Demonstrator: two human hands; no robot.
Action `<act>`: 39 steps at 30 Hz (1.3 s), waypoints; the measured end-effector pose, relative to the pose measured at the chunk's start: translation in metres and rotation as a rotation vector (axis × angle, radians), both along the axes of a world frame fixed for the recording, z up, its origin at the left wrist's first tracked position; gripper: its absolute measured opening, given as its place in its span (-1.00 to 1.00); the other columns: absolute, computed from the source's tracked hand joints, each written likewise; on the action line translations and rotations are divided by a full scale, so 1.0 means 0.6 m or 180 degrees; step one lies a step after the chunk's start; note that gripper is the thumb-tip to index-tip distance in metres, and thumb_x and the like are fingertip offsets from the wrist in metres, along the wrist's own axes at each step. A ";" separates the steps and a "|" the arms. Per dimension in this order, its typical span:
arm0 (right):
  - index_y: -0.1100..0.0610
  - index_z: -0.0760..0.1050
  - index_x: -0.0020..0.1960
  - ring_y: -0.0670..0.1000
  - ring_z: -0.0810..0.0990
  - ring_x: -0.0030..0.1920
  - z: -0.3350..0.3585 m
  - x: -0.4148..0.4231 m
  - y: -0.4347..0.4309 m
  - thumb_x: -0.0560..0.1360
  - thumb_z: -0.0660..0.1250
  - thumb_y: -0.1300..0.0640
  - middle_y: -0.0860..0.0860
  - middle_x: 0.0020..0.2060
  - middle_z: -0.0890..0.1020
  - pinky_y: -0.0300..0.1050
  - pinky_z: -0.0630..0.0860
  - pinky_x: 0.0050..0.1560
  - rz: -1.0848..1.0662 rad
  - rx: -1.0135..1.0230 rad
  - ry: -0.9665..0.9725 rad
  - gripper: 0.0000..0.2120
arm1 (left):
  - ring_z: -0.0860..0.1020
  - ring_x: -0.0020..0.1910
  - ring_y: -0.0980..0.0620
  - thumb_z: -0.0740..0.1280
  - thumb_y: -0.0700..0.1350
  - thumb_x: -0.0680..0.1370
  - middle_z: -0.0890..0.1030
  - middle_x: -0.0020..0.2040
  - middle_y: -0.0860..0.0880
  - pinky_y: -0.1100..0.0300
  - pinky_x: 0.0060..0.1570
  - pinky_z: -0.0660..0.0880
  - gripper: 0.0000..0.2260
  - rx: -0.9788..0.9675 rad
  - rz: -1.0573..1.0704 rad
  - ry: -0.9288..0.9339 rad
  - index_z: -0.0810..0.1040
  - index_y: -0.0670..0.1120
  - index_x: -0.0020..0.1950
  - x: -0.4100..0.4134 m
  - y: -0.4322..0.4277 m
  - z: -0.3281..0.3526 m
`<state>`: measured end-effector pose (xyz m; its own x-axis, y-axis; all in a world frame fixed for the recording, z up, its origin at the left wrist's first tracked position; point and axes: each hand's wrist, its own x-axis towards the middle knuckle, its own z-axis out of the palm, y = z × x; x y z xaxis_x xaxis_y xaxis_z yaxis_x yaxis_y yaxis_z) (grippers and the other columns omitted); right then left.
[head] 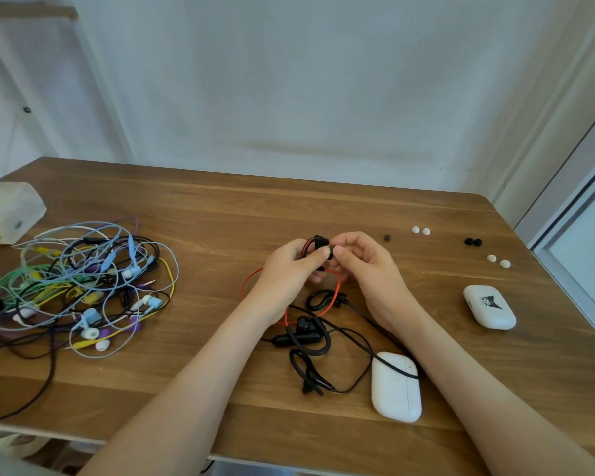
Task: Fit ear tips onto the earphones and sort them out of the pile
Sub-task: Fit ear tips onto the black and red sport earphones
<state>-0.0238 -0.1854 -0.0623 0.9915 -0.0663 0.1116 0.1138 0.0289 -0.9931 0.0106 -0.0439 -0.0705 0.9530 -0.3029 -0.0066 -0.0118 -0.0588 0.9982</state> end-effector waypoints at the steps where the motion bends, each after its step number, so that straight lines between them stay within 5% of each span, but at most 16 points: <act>1: 0.17 0.52 0.02 -0.12 0.57 -0.24 0.000 0.000 -0.001 0.57 0.25 0.30 0.02 -0.25 0.59 -0.29 0.50 -0.24 0.0044 -0.0031 0.0015 -0.90 | 0.61 -0.14 0.03 0.32 -0.06 0.57 0.67 -0.10 -0.04 0.18 -0.10 0.52 -0.82 -0.0006 -0.0009 -0.0007 0.60 -0.07 0.13 0.000 0.000 0.000; 8: 0.18 0.51 0.00 -0.17 0.57 -0.28 0.003 0.001 0.000 0.55 0.31 0.24 0.02 -0.25 0.58 -0.30 0.49 -0.24 0.0036 -0.0252 0.0042 -0.96 | 0.59 -0.10 0.07 0.25 0.03 0.60 0.66 -0.02 -0.03 0.20 -0.05 0.53 -0.77 0.0031 -0.0131 -0.0017 0.58 -0.04 0.16 -0.005 -0.001 0.005; 13: 0.12 0.49 0.03 -0.07 0.54 -0.19 0.010 0.001 -0.014 0.58 0.24 0.25 0.04 -0.19 0.56 -0.11 0.48 -0.08 0.0014 -0.0402 0.0072 -0.91 | 0.56 -0.12 0.06 0.40 -0.06 0.53 0.61 -0.18 0.06 0.13 -0.02 0.48 -0.86 -0.0253 0.0096 0.0195 0.58 -0.05 0.05 0.000 0.002 0.004; 18: 0.02 0.46 0.04 -0.06 0.46 -0.03 0.031 -0.011 -0.040 0.43 0.36 0.03 -0.01 -0.02 0.49 -0.18 0.40 0.02 0.1251 -0.2140 0.0513 -0.79 | 0.57 -0.21 0.04 0.34 -0.18 0.55 0.61 -0.26 0.01 0.11 -0.01 0.52 -0.95 -0.0786 0.0636 0.0336 0.60 -0.11 -0.04 0.000 0.003 0.020; 22: -0.09 0.45 0.18 -0.14 0.39 0.02 0.025 -0.012 -0.034 0.51 0.35 0.07 -0.10 0.01 0.44 -0.23 0.29 0.12 0.1441 -0.3364 0.0068 -0.74 | 0.57 -0.30 0.09 0.29 -0.21 0.58 0.61 -0.23 -0.04 0.19 -0.15 0.52 -0.90 -0.1055 0.0957 0.0200 0.59 -0.14 0.02 -0.001 0.010 0.033; 26: -0.02 0.49 0.16 -0.19 0.44 -0.19 0.019 -0.007 -0.030 0.55 0.31 0.09 -0.15 -0.16 0.46 -0.31 0.34 -0.16 0.0743 -0.3252 -0.0091 -0.82 | 0.56 -0.26 0.05 0.27 -0.25 0.57 0.58 -0.20 -0.07 0.21 -0.22 0.51 -0.87 -0.0974 0.1051 -0.0032 0.58 -0.07 -0.02 -0.003 0.013 0.036; 31: -0.03 0.42 0.13 -0.20 0.50 -0.19 0.020 -0.005 -0.037 0.56 0.31 0.09 -0.15 -0.16 0.53 -0.42 0.39 -0.27 -0.0247 -0.2485 -0.0002 -0.83 | 0.43 -0.26 -0.03 0.23 -0.32 0.50 0.50 -0.26 -0.13 0.18 -0.25 0.36 -0.81 -0.0540 0.1101 -0.0094 0.35 -0.09 -0.26 0.000 0.016 0.027; 35: 0.02 0.41 0.11 -0.15 0.48 -0.20 0.019 -0.001 -0.033 0.51 0.38 0.17 -0.04 -0.17 0.53 -0.52 0.38 -0.23 -0.0655 -0.2015 -0.0135 -0.77 | 0.52 -0.28 0.10 0.14 -0.36 0.54 0.59 -0.20 -0.02 0.23 -0.18 0.46 -0.83 -0.0101 0.0880 0.0025 0.38 -0.10 -0.12 -0.001 0.007 0.020; 39: 0.03 0.42 0.06 -0.15 0.48 -0.21 0.009 0.003 -0.022 0.48 0.42 0.17 -0.06 -0.20 0.53 -0.51 0.38 -0.21 -0.0578 -0.1896 -0.0110 -0.77 | 0.54 -0.27 0.16 0.22 -0.16 0.61 0.62 -0.14 0.03 0.17 -0.09 0.50 -0.93 0.0211 0.0547 -0.0229 0.48 -0.06 -0.04 -0.001 0.005 0.010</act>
